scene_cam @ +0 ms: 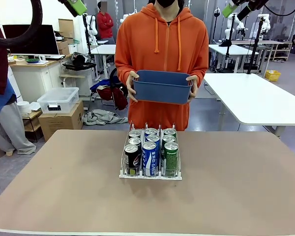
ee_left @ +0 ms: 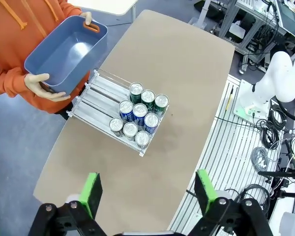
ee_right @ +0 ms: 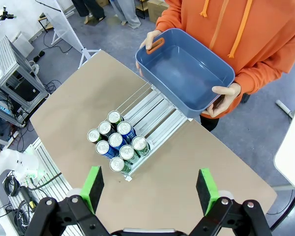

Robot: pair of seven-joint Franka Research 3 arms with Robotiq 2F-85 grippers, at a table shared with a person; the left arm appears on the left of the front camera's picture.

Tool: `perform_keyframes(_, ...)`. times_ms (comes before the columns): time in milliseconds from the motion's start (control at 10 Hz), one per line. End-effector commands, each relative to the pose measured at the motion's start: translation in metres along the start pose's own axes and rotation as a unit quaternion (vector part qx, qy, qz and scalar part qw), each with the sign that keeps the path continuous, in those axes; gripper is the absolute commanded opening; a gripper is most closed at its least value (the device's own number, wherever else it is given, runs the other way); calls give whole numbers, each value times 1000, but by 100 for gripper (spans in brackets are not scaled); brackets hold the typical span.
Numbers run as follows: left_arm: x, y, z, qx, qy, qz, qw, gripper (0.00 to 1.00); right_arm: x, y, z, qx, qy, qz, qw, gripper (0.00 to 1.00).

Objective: Fill the beverage cans into the dispenser.
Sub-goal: Place the picked Ionic drink in the line of the Automatic Can Dispenser with the same cans.

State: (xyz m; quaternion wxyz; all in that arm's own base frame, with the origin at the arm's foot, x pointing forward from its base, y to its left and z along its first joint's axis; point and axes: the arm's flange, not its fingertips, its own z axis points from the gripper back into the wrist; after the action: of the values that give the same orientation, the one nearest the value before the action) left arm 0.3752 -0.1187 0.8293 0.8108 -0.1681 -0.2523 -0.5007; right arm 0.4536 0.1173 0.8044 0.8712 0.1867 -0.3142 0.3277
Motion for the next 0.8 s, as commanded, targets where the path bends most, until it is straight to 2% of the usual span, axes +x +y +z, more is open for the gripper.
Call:
perform_keyframes(0, -3, 0, 2, -8, -2, 2, 1000, 100, -1, 0, 1, 1, 1, 1, 1000, 100)
perform_keyframes(700, -3, 0, 2, -8, -2, 2, 1000, 100, -1, 0, 1, 1, 1, 1, 1000, 100)
